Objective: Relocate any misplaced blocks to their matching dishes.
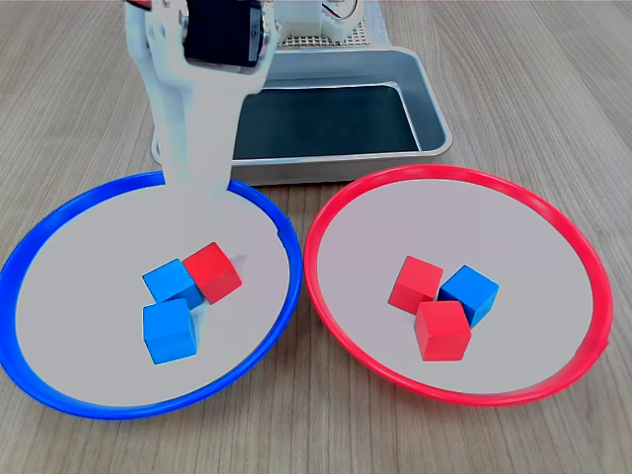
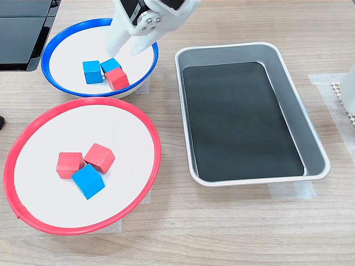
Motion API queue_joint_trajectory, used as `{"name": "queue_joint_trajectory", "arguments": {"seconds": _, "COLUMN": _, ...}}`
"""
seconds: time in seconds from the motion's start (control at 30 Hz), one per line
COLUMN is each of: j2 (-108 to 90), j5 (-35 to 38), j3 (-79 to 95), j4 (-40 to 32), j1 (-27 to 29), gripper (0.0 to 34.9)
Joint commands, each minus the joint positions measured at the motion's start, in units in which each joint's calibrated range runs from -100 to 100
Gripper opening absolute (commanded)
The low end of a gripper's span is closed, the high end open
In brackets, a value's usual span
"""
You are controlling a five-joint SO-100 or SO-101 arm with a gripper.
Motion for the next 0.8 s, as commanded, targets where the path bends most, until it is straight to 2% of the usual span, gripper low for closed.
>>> {"name": "queue_joint_trajectory", "arguments": {"seconds": 0.0, "j2": 2.0, "j5": 0.2, "j3": -4.8, "j4": -0.7, "j1": 0.0, "gripper": 11.5}}
{"name": "queue_joint_trajectory", "arguments": {"seconds": 0.27, "j2": 6.0, "j5": 1.1, "j3": -7.3, "j4": -0.9, "j1": 0.3, "gripper": 13.3}}
{"name": "queue_joint_trajectory", "arguments": {"seconds": 0.77, "j2": 11.3, "j5": 1.6, "j3": -10.0, "j4": -2.7, "j1": -1.3, "gripper": 12.8}}
